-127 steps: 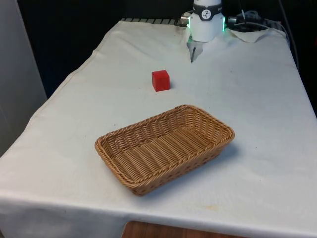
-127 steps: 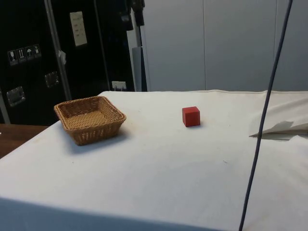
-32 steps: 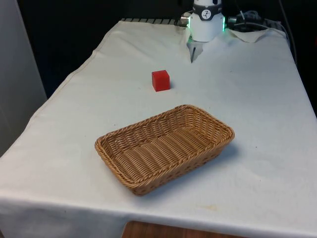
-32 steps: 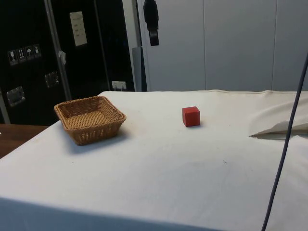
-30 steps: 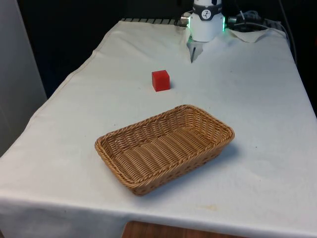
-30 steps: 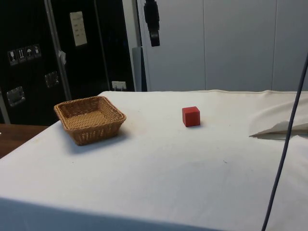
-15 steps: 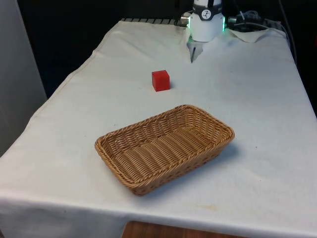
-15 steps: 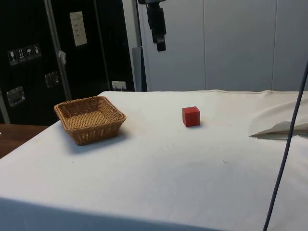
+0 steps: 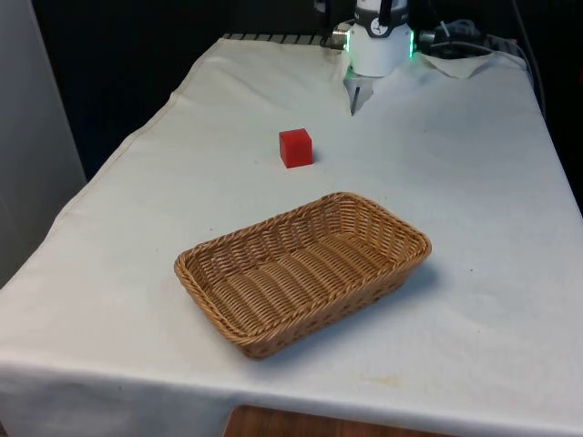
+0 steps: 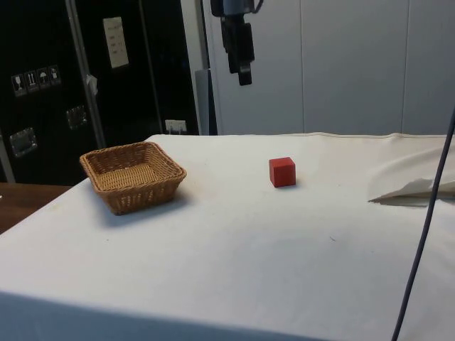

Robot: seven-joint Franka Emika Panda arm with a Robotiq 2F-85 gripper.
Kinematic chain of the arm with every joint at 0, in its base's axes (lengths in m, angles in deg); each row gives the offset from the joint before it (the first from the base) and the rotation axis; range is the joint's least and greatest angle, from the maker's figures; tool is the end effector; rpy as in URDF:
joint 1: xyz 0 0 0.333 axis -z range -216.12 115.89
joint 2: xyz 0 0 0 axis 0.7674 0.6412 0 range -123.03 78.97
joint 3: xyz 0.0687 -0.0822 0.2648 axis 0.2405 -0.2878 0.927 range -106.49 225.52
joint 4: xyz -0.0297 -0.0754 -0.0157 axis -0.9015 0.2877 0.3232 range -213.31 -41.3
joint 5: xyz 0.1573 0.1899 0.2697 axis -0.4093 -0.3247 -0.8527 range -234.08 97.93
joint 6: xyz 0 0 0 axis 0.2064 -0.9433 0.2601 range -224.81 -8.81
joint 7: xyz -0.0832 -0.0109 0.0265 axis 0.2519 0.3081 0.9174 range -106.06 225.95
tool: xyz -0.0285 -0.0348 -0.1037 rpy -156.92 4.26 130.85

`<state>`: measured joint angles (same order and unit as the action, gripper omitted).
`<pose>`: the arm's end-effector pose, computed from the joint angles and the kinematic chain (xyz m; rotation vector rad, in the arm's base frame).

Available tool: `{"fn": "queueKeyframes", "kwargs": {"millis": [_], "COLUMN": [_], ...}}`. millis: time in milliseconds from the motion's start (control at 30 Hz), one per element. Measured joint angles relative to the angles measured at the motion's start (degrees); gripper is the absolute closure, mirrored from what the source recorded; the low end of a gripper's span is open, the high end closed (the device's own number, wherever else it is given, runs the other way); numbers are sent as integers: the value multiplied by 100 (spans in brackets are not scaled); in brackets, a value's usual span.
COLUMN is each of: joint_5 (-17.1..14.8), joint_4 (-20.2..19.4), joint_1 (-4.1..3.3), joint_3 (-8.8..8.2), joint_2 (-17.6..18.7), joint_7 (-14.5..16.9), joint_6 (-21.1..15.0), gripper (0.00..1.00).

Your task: Pick up the cube and place it into the basket.

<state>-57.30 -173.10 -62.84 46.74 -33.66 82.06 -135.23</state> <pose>0.4553 -0.0084 0.3847 2.9372 0.7452 -0.0028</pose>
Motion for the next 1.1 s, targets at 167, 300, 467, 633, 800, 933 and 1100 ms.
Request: {"fn": "queueKeyframes", "kwargs": {"millis": [167, 300, 467, 633, 800, 933, 1100], "joint_5": [0, -6, -34, -74, -126, -138, -149], "joint_4": [-195, -315, -435, -544, -642, -722, -802], "joint_1": [23, 46, 63, 69, 74, 86, 92], "joint_3": [-34, -69, -149, -235, -367, -470, -579], "joint_2": [-74, -109, -120, -120, -120, -120, -120], "joint_7": [143, 258, 430, 602, 814, 951, 1089], "joint_6": [-178, -281, -378, -470, -544, -636, -722], "gripper": [0, 0, 0, 0, 0, 0, 0]}}
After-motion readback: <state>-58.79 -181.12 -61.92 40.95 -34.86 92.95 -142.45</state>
